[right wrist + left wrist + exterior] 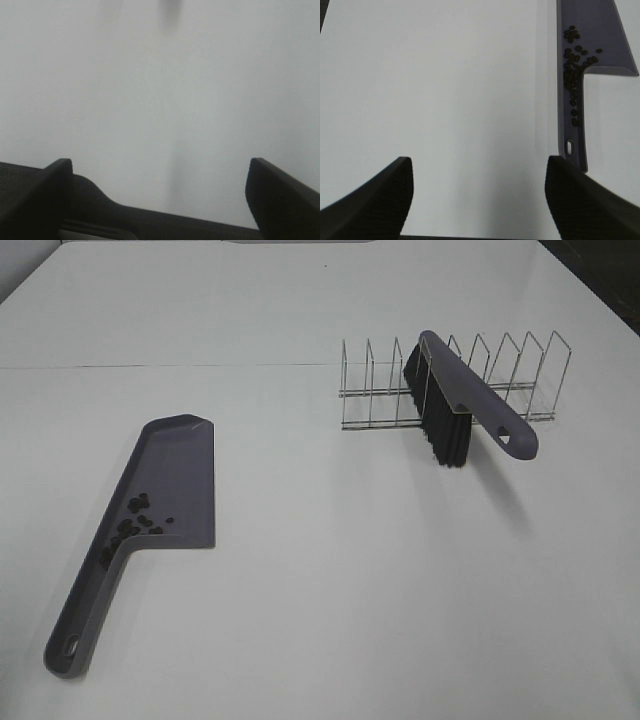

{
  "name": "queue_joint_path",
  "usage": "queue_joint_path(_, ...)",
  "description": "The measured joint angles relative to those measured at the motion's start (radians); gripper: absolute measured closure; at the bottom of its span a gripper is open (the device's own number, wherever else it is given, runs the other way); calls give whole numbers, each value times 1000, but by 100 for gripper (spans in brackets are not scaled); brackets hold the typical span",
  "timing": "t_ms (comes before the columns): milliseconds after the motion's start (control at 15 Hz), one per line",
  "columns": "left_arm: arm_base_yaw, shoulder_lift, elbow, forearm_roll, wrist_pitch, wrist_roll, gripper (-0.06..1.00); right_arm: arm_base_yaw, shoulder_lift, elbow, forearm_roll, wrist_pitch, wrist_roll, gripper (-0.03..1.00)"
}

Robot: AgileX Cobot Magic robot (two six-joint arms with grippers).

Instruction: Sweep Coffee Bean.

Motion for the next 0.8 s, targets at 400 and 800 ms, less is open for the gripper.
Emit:
queue_joint_path(400,0,-203,6,-8,69,75,13,0,-204,11,0,125,0,17)
queue_joint_path(800,0,-488,29,-8,106,127,13,0,-322,15,0,149,0,17)
